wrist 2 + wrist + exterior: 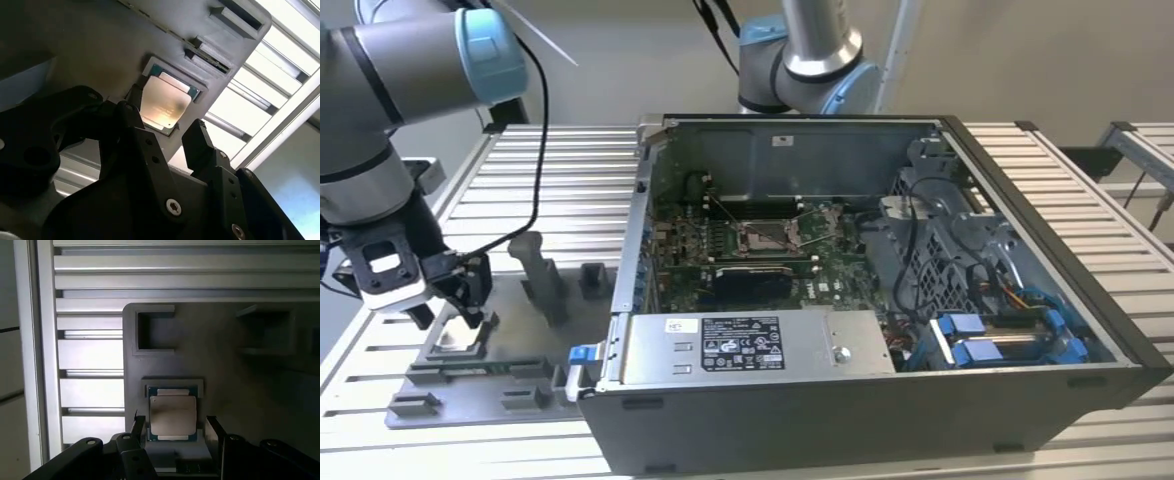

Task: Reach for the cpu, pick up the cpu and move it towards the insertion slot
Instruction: 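Pick up the cpu and move it towards the insertion slot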

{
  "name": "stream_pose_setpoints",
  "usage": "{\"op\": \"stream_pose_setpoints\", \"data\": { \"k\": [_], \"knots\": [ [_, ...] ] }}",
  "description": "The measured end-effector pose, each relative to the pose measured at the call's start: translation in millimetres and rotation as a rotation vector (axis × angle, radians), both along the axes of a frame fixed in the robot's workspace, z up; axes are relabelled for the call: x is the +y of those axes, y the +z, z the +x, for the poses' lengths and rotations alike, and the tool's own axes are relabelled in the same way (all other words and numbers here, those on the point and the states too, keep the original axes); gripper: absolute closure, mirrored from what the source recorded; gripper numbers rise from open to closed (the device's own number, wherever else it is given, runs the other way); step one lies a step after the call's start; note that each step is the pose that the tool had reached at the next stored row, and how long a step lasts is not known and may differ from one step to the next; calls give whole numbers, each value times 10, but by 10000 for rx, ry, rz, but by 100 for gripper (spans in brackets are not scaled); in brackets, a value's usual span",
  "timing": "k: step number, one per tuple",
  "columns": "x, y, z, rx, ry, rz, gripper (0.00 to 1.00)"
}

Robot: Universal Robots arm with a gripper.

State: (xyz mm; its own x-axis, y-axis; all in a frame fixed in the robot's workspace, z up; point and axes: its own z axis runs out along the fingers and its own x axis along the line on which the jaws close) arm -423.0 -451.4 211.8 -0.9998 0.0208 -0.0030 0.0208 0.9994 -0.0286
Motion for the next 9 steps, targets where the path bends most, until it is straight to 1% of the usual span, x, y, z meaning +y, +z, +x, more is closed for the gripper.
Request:
{"op": "stream_pose_setpoints", "data": {
  "k": [4,6,9],
  "knots": [
    [-9,-42,-1,1,-1,-1,0],
    [-9,-64,0,-16,0,-2,0],
    [-9,-96,-9,-56,1,-2,0]
  ]
}}
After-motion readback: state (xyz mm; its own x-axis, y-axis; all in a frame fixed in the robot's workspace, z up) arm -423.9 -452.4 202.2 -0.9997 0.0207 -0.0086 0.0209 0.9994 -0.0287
